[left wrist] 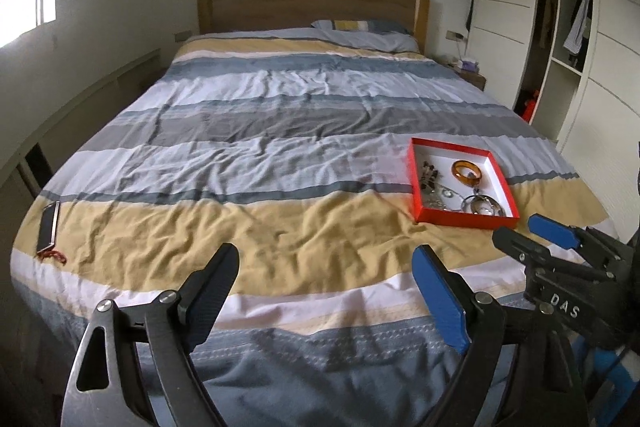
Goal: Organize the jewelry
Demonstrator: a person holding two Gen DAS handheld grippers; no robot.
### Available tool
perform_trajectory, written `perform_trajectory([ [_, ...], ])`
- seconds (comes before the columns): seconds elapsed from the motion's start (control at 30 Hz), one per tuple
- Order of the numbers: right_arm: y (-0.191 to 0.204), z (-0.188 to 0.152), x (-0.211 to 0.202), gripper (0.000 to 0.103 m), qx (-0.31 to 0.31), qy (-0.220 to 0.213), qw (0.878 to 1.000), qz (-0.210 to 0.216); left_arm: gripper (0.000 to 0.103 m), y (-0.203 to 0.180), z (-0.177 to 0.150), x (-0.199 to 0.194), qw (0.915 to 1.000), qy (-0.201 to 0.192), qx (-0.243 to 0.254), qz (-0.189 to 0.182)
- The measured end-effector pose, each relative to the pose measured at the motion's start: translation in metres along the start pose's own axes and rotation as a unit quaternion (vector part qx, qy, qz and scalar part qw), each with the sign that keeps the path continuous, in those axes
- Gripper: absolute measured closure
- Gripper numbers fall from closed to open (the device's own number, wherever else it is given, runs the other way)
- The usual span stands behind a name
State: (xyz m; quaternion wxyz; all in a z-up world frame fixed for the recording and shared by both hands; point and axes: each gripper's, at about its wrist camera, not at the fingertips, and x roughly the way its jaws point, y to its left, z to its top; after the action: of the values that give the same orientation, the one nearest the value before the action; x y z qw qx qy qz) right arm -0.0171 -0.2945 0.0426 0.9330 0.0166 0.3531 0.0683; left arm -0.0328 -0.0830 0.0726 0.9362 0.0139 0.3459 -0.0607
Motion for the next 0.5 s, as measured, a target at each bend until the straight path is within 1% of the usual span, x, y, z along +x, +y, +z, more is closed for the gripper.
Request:
perform_trajectory([
  [0.13,0.01,-0.003,0.002,0.047,-0.002,0.0,1.0,-0.007,0.012,0.015,-0.004,-0.008,0.9997,-0.006,-0.012,0.022],
  [0.17,0.012,-0.004,0.001,0.043,-0.003,0.0,1.0,-0.01,0.011,0.019,-0.006,-0.009,0.9995,-0.007,-0.017,0.027],
  [0.2,0.014,-0.006,0.0,0.04,-0.004,0.0,1.0,-0.012,0.009,0.022,-0.007,-0.009,0.9993,-0.007,-0.019,0.032],
  [0.33,0.021,-0.015,-0.006,0.037,-0.008,0.0,1.0,-0.024,0.001,0.029,-0.013,-0.009,0.9988,-0.008,-0.025,0.04],
  [0.5,0.028,-0.023,-0.019,0.032,-0.007,-0.007,0.999,-0.031,0.001,0.029,-0.021,-0.012,0.9984,-0.015,-0.016,0.052],
])
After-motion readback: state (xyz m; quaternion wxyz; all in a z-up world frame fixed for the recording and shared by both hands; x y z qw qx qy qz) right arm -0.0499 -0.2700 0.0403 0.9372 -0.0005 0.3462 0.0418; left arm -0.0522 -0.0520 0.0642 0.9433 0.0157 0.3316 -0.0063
